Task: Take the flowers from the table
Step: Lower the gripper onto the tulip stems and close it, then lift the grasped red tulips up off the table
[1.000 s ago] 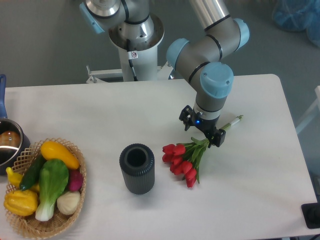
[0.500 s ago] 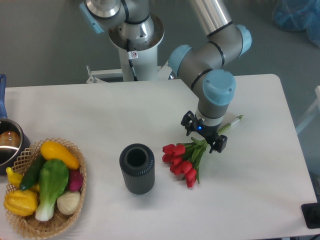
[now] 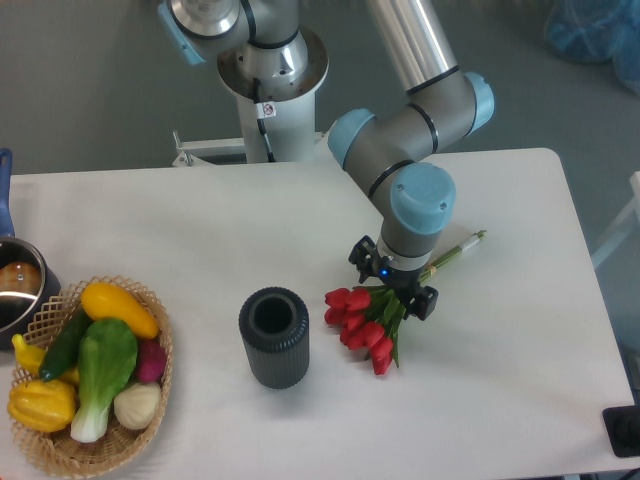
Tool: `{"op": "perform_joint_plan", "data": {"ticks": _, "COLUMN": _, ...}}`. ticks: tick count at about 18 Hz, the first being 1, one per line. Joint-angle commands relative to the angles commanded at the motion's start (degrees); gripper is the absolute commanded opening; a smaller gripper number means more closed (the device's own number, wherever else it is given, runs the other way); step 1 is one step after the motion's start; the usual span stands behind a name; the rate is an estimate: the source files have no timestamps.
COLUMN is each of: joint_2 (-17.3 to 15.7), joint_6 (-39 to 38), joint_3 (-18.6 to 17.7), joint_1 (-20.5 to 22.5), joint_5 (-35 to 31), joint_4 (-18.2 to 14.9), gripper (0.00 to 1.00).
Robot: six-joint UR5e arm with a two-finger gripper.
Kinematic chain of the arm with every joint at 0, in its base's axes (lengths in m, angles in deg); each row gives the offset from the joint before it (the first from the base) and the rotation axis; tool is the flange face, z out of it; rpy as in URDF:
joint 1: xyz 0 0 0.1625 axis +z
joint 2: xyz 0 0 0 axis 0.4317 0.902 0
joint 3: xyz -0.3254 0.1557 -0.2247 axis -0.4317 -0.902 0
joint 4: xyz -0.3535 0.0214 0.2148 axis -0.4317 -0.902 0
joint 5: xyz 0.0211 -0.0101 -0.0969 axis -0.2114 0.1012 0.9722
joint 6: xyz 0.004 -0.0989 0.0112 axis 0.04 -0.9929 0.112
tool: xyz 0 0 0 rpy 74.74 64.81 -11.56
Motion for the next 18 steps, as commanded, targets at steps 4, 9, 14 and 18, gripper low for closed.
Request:
{"op": "perform_joint_plan", "data": {"ticks": 4, "joint_2": 0.44, "joint_6": -0.17, "joint_3": -0.17, "joint_1": -1.31, "joint_5": -7.79, "joint_4": 0.87, "gripper": 0.58}}
{"op": "perform_joint_plan", "data": {"ticks": 9, "joint_2": 1.76, "joint_6": -1.32, "joint_3": -0.09, "joint_1": -3.25, "joint_5": -9.76, "joint_4": 3.69, "gripper": 0.48}}
{"op": "perform_joint_plan", "data": {"ticks": 14, "joint_2": 1.76, "joint_6": -1.49, "joint_3": 0.09, "joint_1": -3.08, "joint_5": -10.02, "joint_4": 5.18, "gripper": 0.00}}
{"op": "perform_joint_plan", "data": {"ticks": 18, "joint_2": 0.89, "joint_6": -1.49, "joint_3": 0.00, "joint_1": -1.76, "joint_5": -9.93, "joint_4": 5.27, "gripper": 0.00}}
